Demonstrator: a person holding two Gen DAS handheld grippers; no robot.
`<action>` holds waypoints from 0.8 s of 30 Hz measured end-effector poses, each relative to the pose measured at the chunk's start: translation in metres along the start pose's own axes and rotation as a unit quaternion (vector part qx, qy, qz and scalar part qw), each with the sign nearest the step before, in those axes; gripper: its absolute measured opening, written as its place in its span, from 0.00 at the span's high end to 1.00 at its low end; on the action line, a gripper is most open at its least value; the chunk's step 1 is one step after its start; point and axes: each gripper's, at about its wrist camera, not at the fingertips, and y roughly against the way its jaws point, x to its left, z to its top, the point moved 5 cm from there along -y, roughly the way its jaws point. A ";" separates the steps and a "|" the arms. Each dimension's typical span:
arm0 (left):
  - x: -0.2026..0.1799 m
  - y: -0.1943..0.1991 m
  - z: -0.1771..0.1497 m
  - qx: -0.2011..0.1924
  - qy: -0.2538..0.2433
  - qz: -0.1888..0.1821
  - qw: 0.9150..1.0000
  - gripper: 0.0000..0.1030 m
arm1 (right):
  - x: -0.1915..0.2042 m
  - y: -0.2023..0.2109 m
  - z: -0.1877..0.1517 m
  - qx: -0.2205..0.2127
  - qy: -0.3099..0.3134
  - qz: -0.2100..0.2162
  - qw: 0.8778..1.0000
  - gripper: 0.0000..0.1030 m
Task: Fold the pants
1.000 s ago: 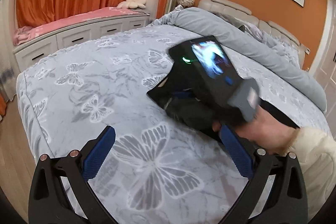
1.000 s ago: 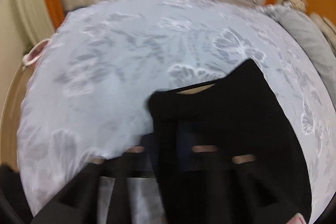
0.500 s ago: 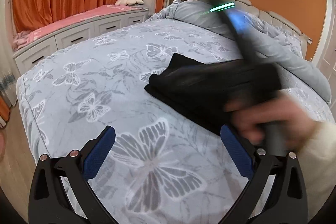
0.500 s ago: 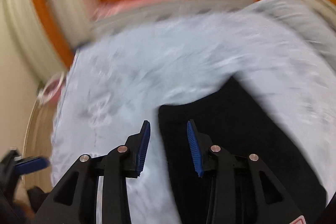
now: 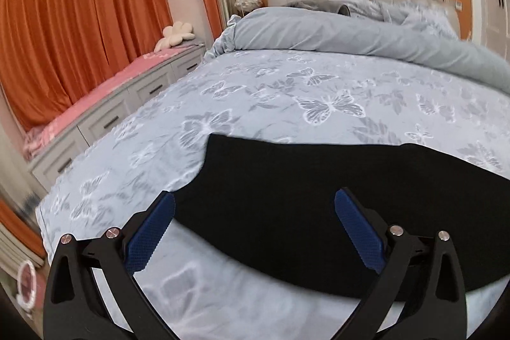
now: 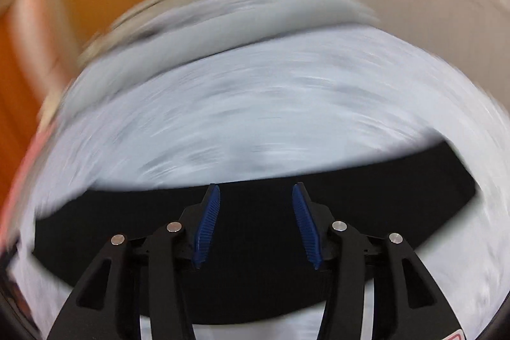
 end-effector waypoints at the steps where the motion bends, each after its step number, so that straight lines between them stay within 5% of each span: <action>1: -0.013 -0.004 0.000 0.005 -0.006 0.002 1.000 0.05 | -0.032 0.000 0.006 0.000 -0.026 -0.028 0.999 0.55; 6: -0.065 -0.024 -0.018 0.040 -0.013 -0.021 0.999 0.05 | -0.157 0.010 0.019 -0.029 -0.059 -0.145 0.987 0.49; 14: -0.099 -0.021 -0.032 0.020 -0.051 -0.050 0.997 0.05 | -0.211 -0.036 0.010 0.021 -0.036 -0.151 0.988 0.39; 15: -0.099 -0.021 -0.031 0.017 -0.051 -0.056 0.997 0.05 | -0.212 -0.043 0.008 0.031 -0.025 -0.144 0.989 0.41; 16: -0.099 -0.020 -0.031 0.014 -0.050 -0.060 0.997 0.05 | -0.212 -0.048 0.007 0.039 -0.017 -0.127 0.991 0.66; 17: -0.099 -0.020 -0.031 0.012 -0.049 -0.062 0.997 0.05 | -0.208 -0.051 0.008 0.035 -0.005 -0.120 0.992 0.77; 22: -0.101 -0.025 -0.032 0.024 -0.044 -0.073 0.996 0.05 | -0.199 -0.029 0.037 -0.018 0.008 -0.120 0.993 0.85; 24: -0.103 -0.027 -0.034 0.030 -0.045 -0.077 0.996 0.05 | -0.216 -0.045 0.035 -0.002 0.005 -0.167 0.986 0.99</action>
